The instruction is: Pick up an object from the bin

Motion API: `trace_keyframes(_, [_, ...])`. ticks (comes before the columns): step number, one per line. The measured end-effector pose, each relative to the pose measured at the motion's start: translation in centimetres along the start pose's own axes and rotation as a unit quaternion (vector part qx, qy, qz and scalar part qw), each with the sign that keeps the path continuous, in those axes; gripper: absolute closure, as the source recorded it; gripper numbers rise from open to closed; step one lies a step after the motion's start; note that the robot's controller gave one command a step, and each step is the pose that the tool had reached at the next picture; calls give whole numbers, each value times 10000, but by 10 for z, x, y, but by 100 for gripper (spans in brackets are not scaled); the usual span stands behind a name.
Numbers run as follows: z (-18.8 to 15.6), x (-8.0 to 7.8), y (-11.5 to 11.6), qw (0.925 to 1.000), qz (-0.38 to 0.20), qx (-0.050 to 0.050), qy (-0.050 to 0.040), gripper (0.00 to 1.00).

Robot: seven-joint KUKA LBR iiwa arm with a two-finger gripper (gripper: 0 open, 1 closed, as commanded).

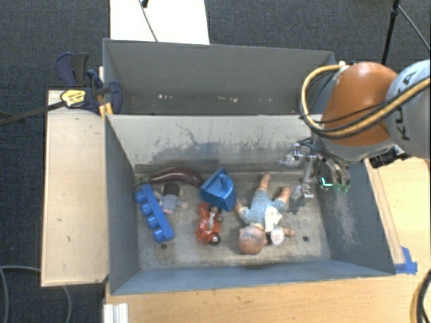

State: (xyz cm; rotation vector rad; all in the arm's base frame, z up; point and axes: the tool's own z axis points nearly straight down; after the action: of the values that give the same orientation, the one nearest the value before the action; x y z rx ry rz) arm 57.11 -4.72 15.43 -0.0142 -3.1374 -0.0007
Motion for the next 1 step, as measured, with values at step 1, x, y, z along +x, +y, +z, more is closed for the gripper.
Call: trace_keyframes(1, [-4,-2,0,10000,-7,3,-38,0])
